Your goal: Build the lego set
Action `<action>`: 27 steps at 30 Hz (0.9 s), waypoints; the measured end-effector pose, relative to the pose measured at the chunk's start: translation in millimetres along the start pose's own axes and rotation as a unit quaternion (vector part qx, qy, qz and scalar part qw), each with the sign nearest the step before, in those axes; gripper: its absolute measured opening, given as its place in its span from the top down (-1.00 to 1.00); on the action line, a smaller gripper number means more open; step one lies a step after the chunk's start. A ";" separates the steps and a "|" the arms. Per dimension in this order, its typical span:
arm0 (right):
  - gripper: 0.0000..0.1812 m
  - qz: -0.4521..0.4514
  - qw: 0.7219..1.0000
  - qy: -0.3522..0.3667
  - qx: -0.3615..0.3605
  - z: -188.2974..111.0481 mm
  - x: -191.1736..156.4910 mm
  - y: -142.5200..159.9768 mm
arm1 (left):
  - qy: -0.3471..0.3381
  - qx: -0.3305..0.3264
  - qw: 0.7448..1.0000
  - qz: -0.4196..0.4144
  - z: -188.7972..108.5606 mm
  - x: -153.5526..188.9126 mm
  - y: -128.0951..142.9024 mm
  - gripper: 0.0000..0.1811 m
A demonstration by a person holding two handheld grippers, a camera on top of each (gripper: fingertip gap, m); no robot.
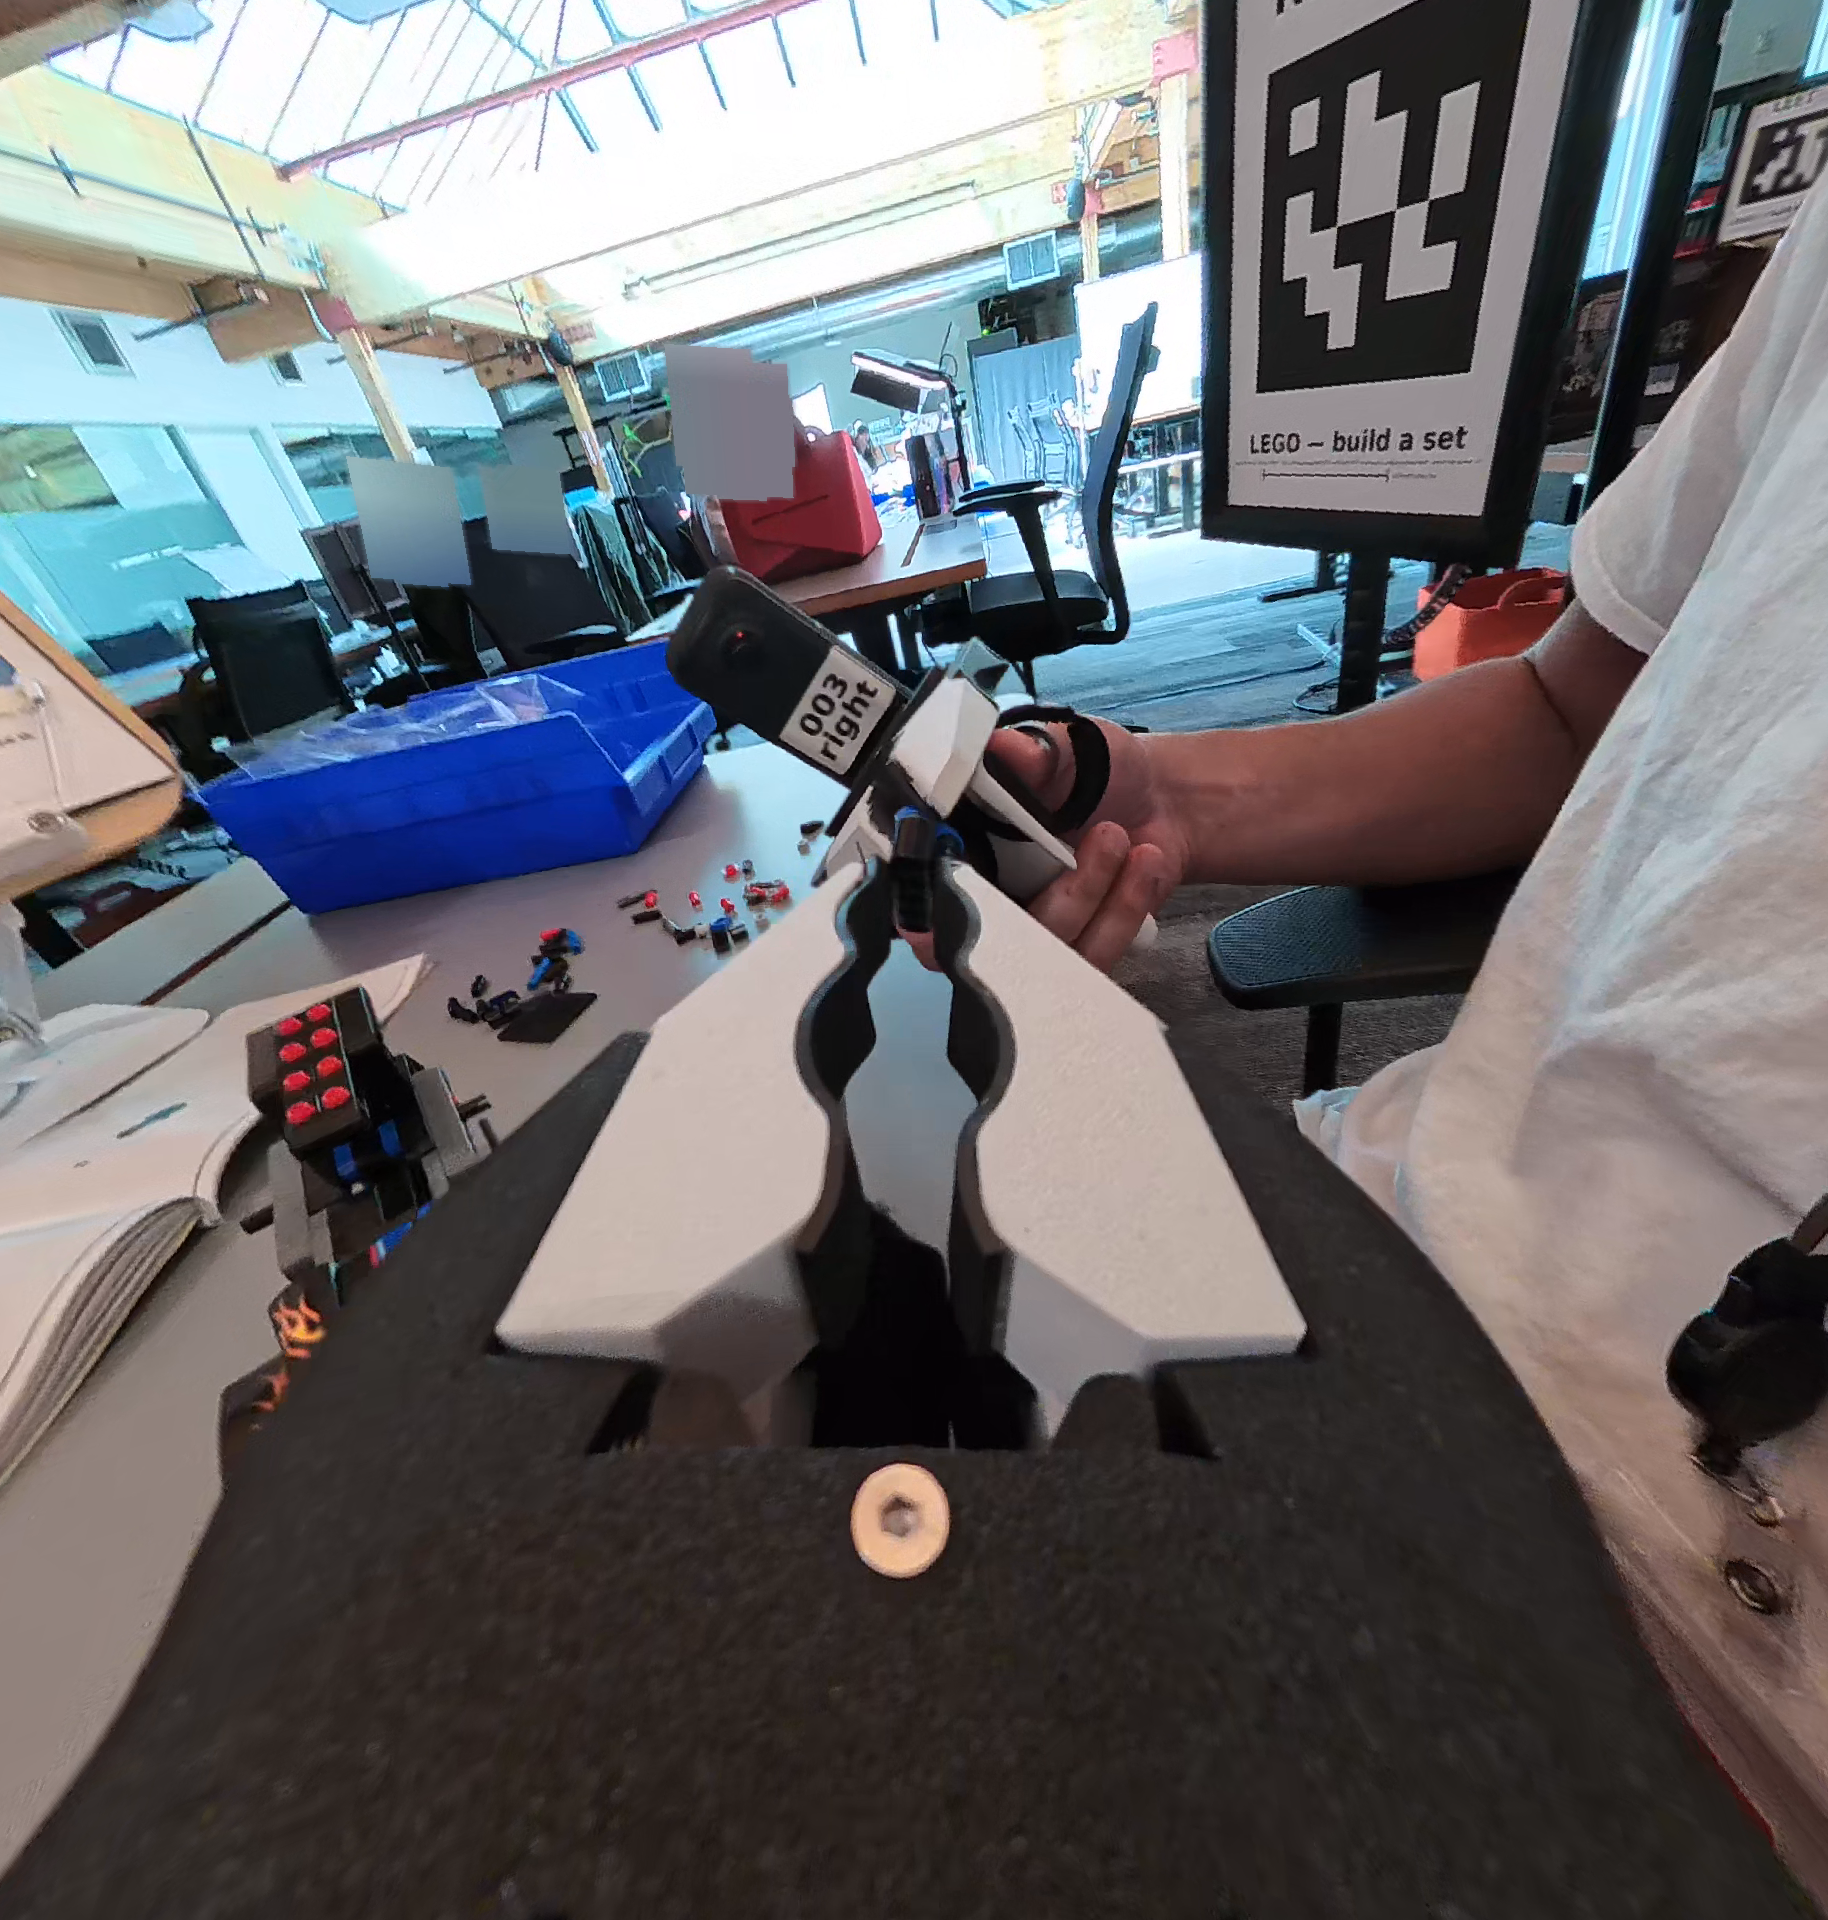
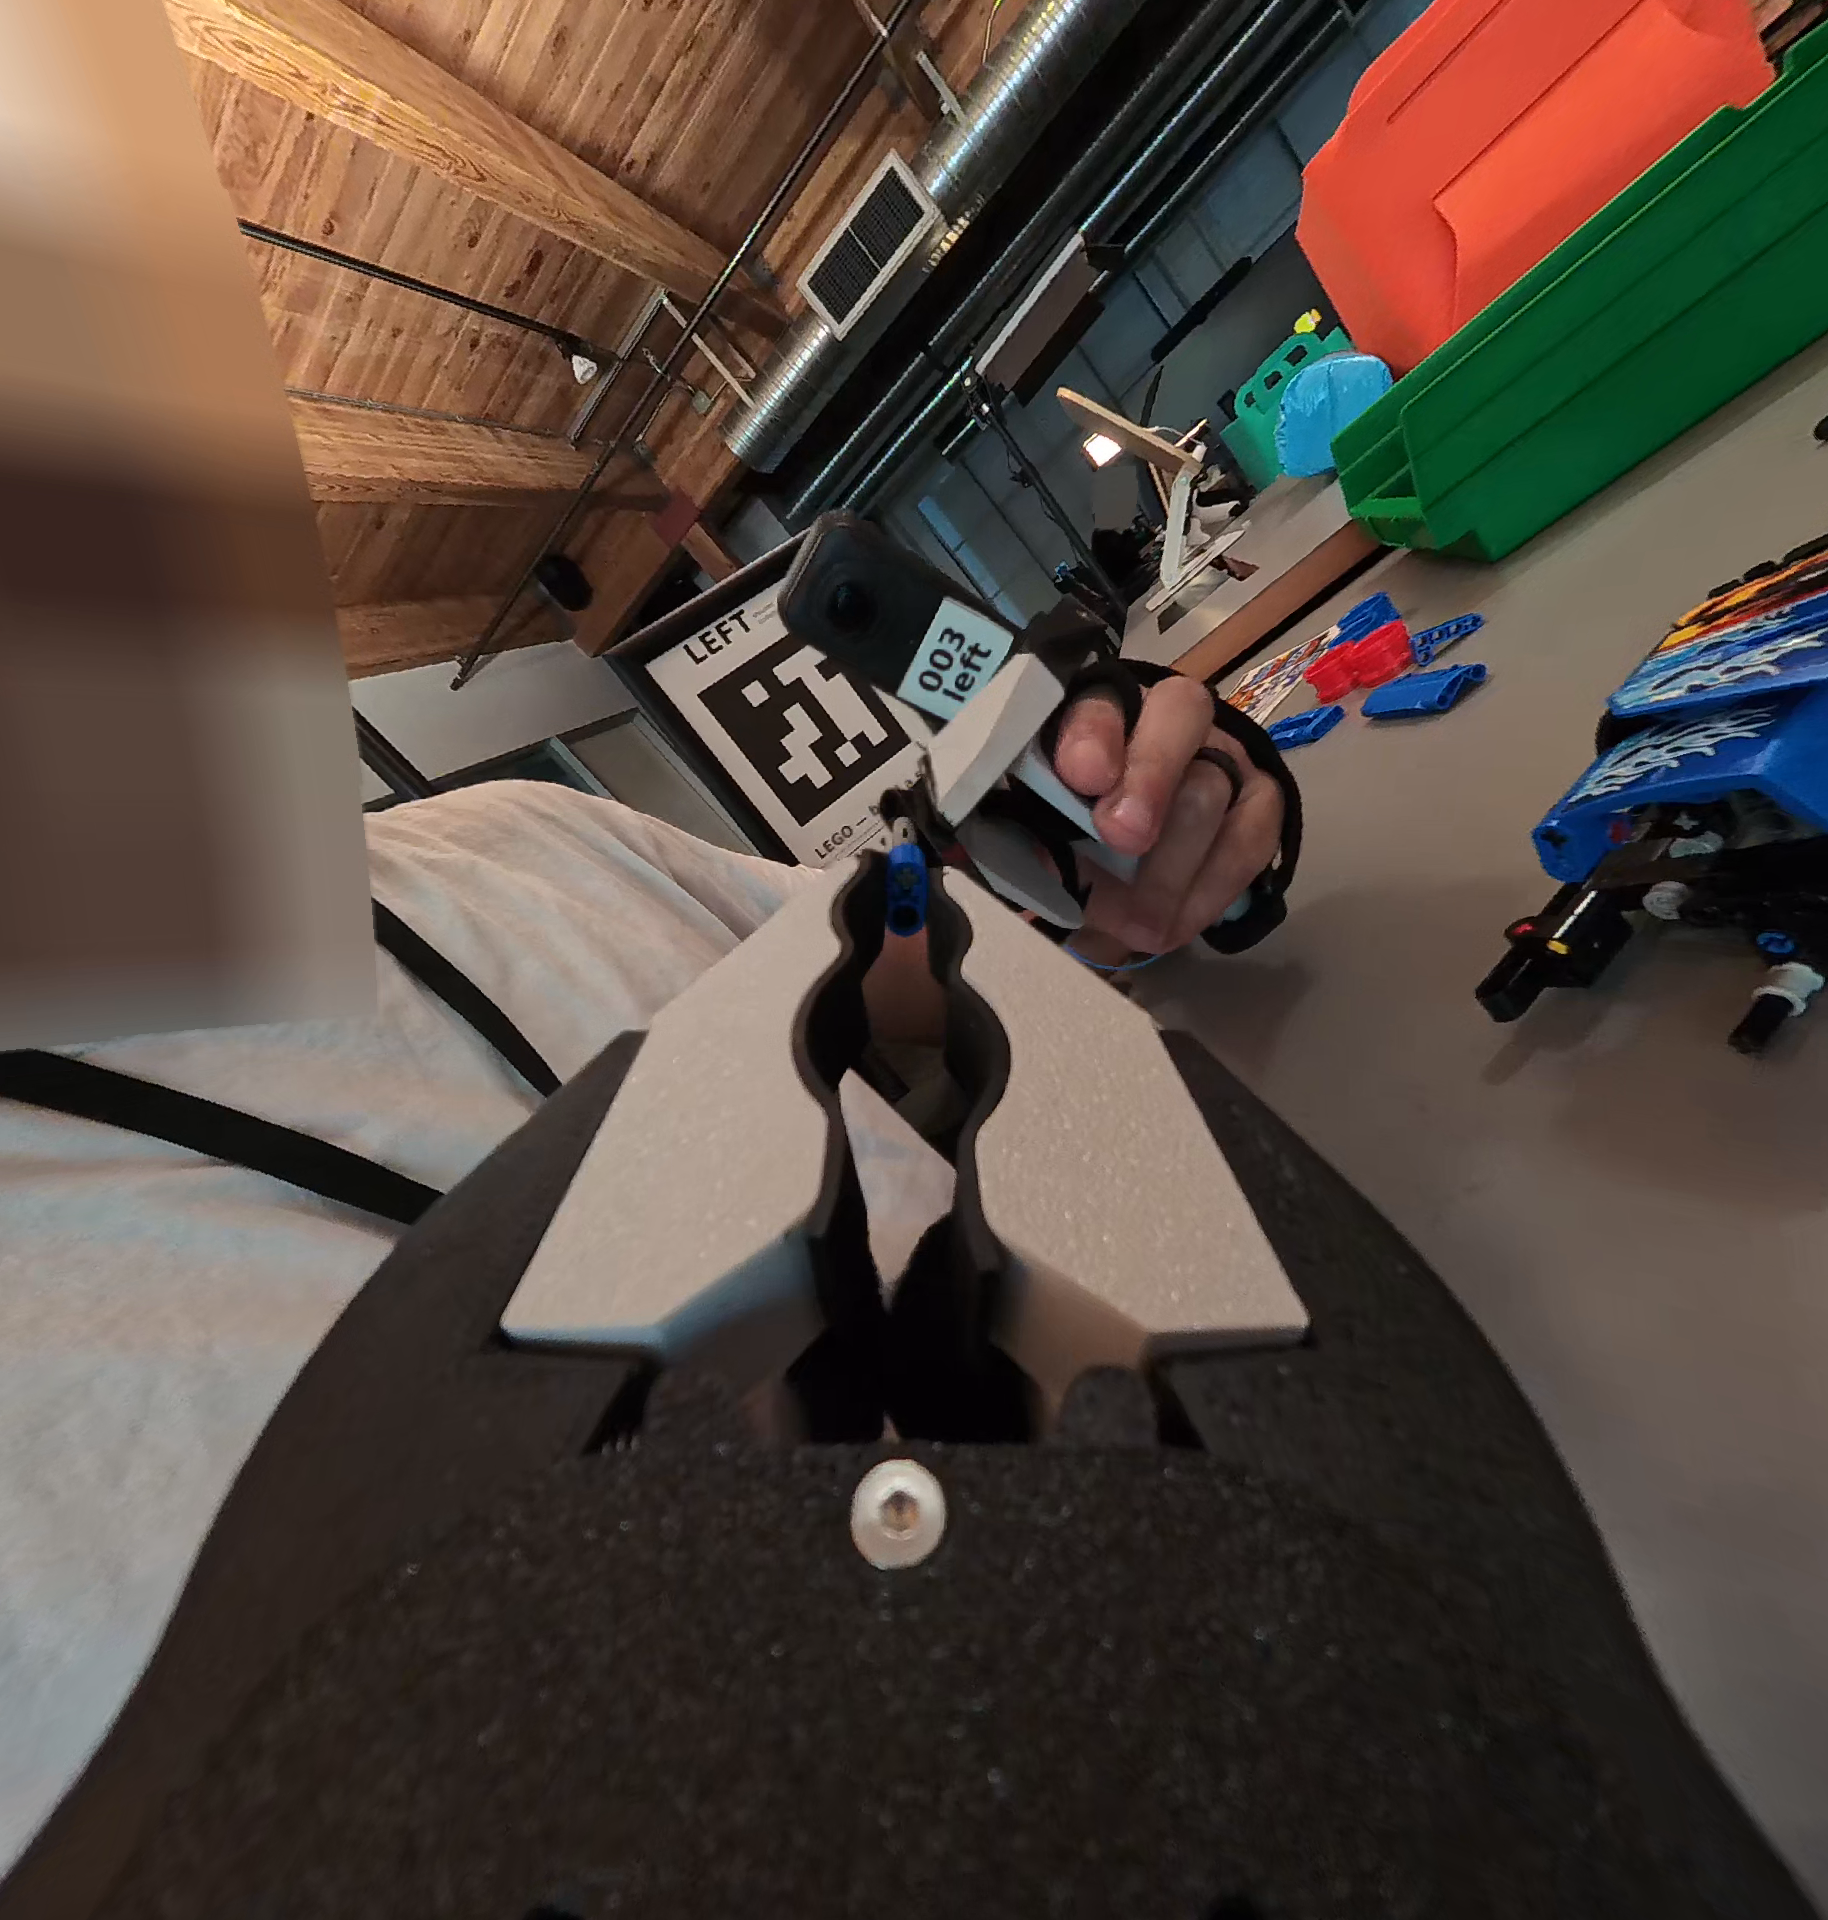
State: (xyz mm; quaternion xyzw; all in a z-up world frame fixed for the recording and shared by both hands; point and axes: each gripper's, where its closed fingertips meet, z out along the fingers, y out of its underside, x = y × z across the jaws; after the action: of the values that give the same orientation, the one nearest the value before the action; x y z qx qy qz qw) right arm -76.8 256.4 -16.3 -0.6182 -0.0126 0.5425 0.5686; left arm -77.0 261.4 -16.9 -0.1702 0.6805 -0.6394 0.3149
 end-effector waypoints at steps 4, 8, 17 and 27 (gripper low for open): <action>0.93 -0.014 1.000 0.017 0.001 -3.4 8.9 -3.1 | 0.008 -0.018 0.999 -0.046 0.1 -5.8 7.7 0.94; 0.93 -0.038 0.998 0.041 0.003 -8.3 16.3 -10.7 | 0.009 -0.019 0.996 -0.087 -3.4 -13.6 9.8 0.94; 0.93 -0.209 0.966 0.150 -0.021 -16.5 26.3 -26.7 | 0.028 0.003 0.980 -0.199 -13.0 -28.3 8.6 0.94; 0.93 -0.232 0.957 0.170 -0.030 -16.0 25.1 -22.9 | 0.046 0.016 0.971 -0.236 -15.8 -28.9 7.4 0.94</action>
State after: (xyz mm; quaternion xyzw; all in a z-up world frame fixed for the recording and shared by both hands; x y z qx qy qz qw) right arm -41.8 269.4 -20.1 -0.6980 -0.0748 0.2819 0.6540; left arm -64.5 292.8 -18.2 -0.2914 0.6248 -0.7133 0.1261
